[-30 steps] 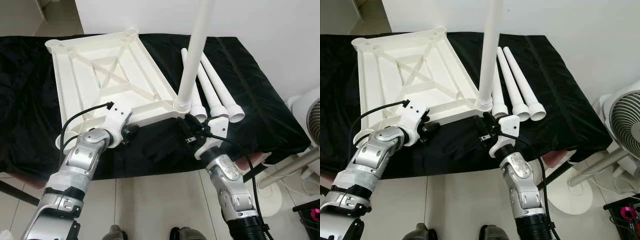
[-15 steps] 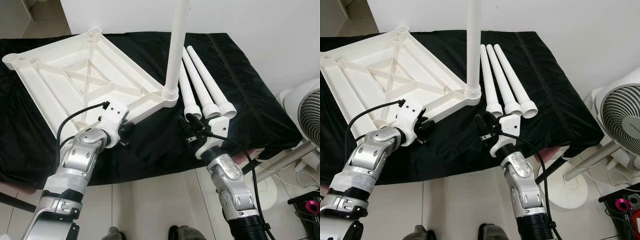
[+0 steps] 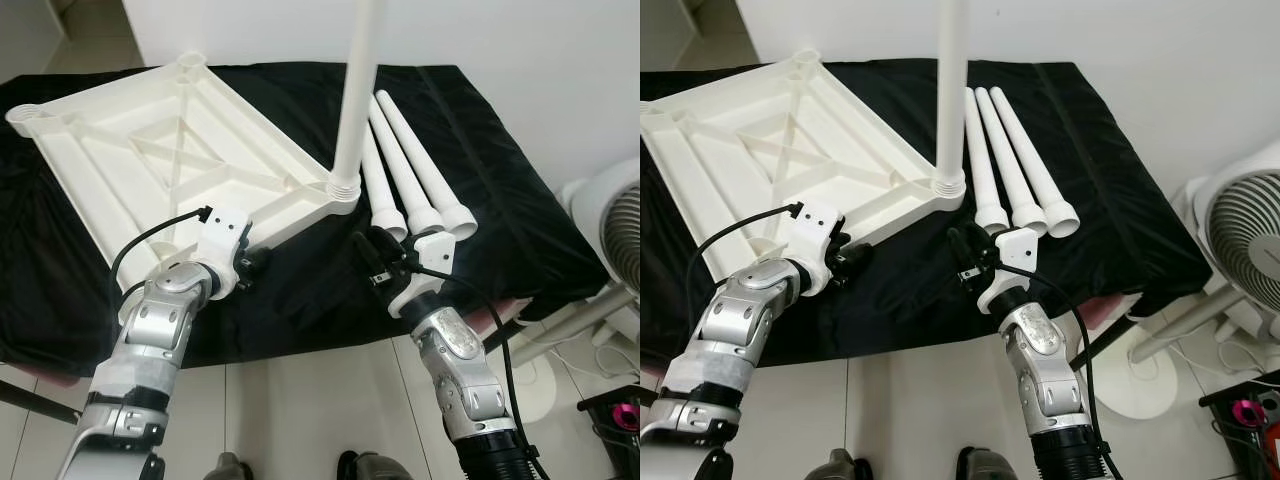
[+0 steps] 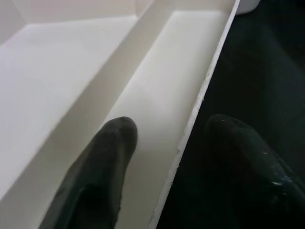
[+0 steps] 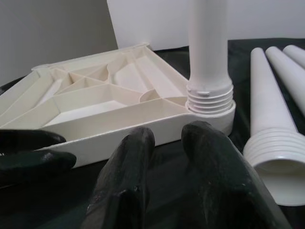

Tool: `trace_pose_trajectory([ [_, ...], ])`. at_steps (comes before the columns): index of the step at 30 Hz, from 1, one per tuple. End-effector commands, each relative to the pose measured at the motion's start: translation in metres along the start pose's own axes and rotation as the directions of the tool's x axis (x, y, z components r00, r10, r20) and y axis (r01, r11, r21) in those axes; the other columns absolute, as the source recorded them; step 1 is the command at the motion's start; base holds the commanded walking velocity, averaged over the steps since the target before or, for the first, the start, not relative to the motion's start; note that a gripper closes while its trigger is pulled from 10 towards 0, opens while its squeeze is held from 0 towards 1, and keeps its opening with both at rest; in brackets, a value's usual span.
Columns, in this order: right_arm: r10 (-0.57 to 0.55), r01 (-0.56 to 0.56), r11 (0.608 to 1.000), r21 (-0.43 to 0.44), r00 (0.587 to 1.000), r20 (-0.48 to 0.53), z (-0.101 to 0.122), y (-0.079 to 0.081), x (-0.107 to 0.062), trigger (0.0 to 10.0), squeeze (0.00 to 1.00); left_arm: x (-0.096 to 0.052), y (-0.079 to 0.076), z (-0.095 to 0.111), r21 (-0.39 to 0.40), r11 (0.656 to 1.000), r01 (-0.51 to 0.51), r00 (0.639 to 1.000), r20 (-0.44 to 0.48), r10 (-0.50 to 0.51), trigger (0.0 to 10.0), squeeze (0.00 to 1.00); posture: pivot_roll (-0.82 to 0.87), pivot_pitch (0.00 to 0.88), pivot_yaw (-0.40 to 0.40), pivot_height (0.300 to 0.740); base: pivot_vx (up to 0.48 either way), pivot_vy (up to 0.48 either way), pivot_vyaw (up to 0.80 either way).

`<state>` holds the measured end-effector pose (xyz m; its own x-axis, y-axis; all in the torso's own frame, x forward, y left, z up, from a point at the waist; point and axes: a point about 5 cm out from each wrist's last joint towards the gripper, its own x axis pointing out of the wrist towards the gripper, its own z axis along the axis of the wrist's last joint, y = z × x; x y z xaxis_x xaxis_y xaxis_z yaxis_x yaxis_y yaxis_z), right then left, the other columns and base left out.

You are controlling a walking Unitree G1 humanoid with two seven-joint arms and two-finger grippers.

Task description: Building children table

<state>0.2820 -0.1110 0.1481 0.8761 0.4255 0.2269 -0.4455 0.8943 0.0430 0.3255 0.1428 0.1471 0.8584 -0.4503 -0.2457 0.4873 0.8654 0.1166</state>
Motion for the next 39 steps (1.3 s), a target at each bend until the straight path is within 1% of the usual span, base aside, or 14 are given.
trace_pose_trajectory([
  [1,-0.012,0.012,1.0,-0.009,1.0,-0.02,-0.003,-0.003,-0.001,10.0,0.0,-0.001,-0.007,0.008,0.011,1.0,0.024,0.998,0.053,-0.025,10.0,0.24,-0.02,0.097,0.003,0.74,0.0,0.0,0.0],
  [2,-0.015,0.014,1.0,-0.01,1.0,-0.02,-0.003,-0.003,-0.001,10.0,0.0,-0.004,-0.012,0.013,0.031,0.997,0.071,0.994,0.086,-0.073,10.0,0.0,-0.02,0.097,0.003,0.74,0.0,0.0,0.0],
  [8,-0.05,0.05,0.998,-0.028,0.999,-0.015,-0.003,-0.01,0.001,10.0,0.0,-0.013,-0.018,0.034,-0.018,0.983,0.184,0.961,0.214,-0.175,10.0,0.0,-0.02,0.095,0.005,0.74,0.0,0.0,0.0],
  [13,-0.065,0.064,0.998,-0.029,0.998,-0.012,-0.002,-0.013,0.001,10.0,0.0,-0.013,-0.013,0.038,-0.033,0.986,0.164,0.962,0.227,-0.153,10.0,0.0,-0.02,0.095,0.005,0.74,0.0,0.0,0.0],
  [18,-0.076,0.075,0.997,-0.034,0.997,-0.008,-0.001,-0.015,0.002,10.0,0.0,-0.009,0.013,0.034,-0.024,1.0,-0.007,0.985,0.17,0.01,10.0,0.0,-0.03,0.094,0.006,0.74,0.0,0.0,0.0],
  [22,-0.08,0.08,0.996,-0.037,0.997,-0.007,-0.001,-0.016,0.002,10.0,0.0,-0.007,0.043,0.02,-0.039,0.972,-0.232,0.97,0.062,0.234,10.0,0.0,-0.03,0.096,0.004,0.74,0.0,0.0,0.0],
  [29,-0.081,0.08,0.996,-0.038,0.997,-0.006,-0.001,-0.016,0.002,10.0,0.0,-0.008,0.05,0.014,-0.012,0.956,-0.294,0.956,0.017,0.294,10.0,0.0,-0.03,0.096,0.003,0.74,0.0,0.0,0.0],
  [30,-0.081,0.08,0.996,-0.039,0.997,-0.006,-0.001,-0.016,0.002,10.0,0.0,-0.008,0.05,0.013,-0.036,0.955,-0.293,0.956,0.009,0.294,10.0,0.33,-0.03,0.097,0.0,0.74,0.0,0.0,0.0],
  [31,-0.081,0.08,0.996,-0.039,0.997,-0.006,-0.001,-0.016,0.002,10.0,0.0,-0.008,0.05,0.013,-0.036,0.955,-0.293,0.956,0.009,0.294,10.0,0.33,-0.03,0.097,0.0,0.74,0.0,0.0,0.0],
  [32,-0.08,0.08,0.996,-0.039,0.997,-0.006,-0.001,-0.016,0.003,10.0,0.0,-0.007,0.047,0.013,-0.04,0.96,-0.277,0.961,0.009,0.278,10.0,1.0,-0.03,0.096,-0.001,0.74,0.0,0.0,0.0],
  [36,-0.08,0.079,0.996,-0.04,0.997,-0.007,-0.001,-0.016,0.003,10.0,0.0,0.0,0.042,0.017,-0.018,0.967,-0.253,0.967,0.012,0.253,10.0,1.0,-0.03,0.096,-0.001,0.74,0.0,0.0,0.0],
  [37,-0.079,0.079,0.996,-0.041,0.997,-0.008,-0.001,-0.016,0.003,10.0,0.0,0.003,0.04,0.019,-0.012,0.969,-0.245,0.969,0.017,0.246,10.0,0.76,-0.03,0.096,-0.001,0.74,0.0,0.0,0.0],
  [38,-0.078,0.078,0.996,-0.041,0.997,-0.008,-0.001,-0.016,0.003,10.0,0.0,0.005,0.038,0.023,-0.008,0.973,-0.229,0.973,0.033,0.229,10.0,0.0,-0.03,0.096,-0.001,0.74,0.0,0.0,0.0],
  [39,-0.078,0.078,0.996,-0.041,0.997,-0.008,-0.001,-0.016,0.003,10.0,0.0,0.005,0.038,0.023,-0.008,0.973,-0.229,0.973,0.033,0.229,10.0,0.0,-0.03,0.096,-0.001,0.74,0.0,0.0,0.0],
])
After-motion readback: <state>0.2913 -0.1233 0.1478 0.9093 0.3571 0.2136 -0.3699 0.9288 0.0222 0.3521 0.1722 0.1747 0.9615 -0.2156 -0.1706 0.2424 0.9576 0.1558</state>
